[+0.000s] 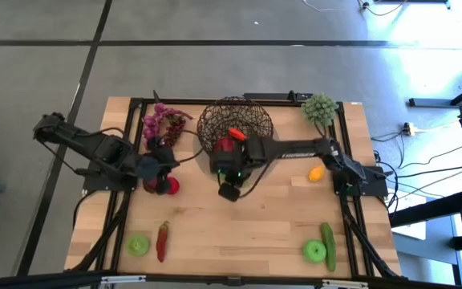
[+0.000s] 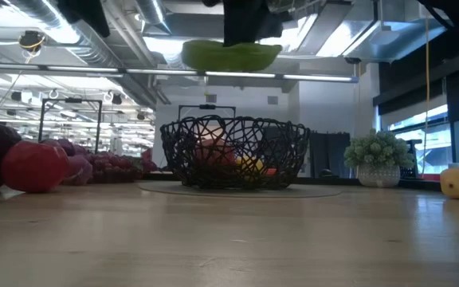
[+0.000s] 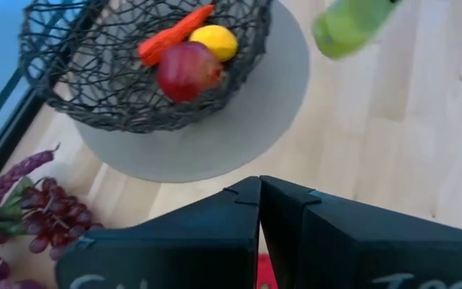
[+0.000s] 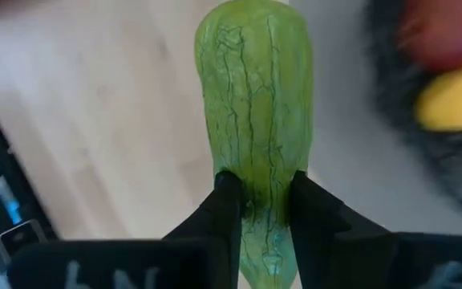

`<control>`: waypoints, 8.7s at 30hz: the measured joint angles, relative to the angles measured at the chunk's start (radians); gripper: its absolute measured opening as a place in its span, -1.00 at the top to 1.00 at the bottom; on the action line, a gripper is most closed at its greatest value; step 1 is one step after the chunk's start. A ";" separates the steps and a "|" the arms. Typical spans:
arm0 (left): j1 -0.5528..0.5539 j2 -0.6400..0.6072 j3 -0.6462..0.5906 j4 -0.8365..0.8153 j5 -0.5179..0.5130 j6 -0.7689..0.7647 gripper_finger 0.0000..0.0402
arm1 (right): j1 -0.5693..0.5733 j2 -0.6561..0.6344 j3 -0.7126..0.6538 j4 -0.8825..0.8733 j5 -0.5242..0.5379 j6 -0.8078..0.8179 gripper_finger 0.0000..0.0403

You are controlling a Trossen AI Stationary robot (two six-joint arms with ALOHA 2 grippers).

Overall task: Build produce basket
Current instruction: Put the left cucumber into the wire basket, then put the tomato into the wire basket

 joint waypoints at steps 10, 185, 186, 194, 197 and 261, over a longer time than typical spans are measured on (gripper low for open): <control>0.134 0.002 0.000 0.011 -0.001 0.029 1.00 | -0.198 -0.099 0.000 -0.018 0.208 -0.107 0.67; 0.171 0.068 0.000 -0.331 0.481 -0.126 0.70 | -0.133 -0.110 -0.006 0.304 -0.209 -0.753 0.23; 0.171 0.068 0.000 -0.331 0.481 -0.127 0.63 | -0.133 -0.110 -0.006 0.304 -0.209 -0.753 0.23; 0.171 0.069 0.000 -0.306 0.481 -0.142 0.14 | -0.133 -0.110 -0.006 0.306 -0.209 -0.753 0.23; 0.185 0.085 0.000 -0.289 0.488 -0.161 -0.01 | -0.133 -0.110 -0.006 0.306 -0.209 -0.753 0.23; 0.252 0.212 -0.452 0.251 0.545 -0.120 -0.96 | -0.133 -0.109 -0.006 0.352 -0.209 -0.753 0.23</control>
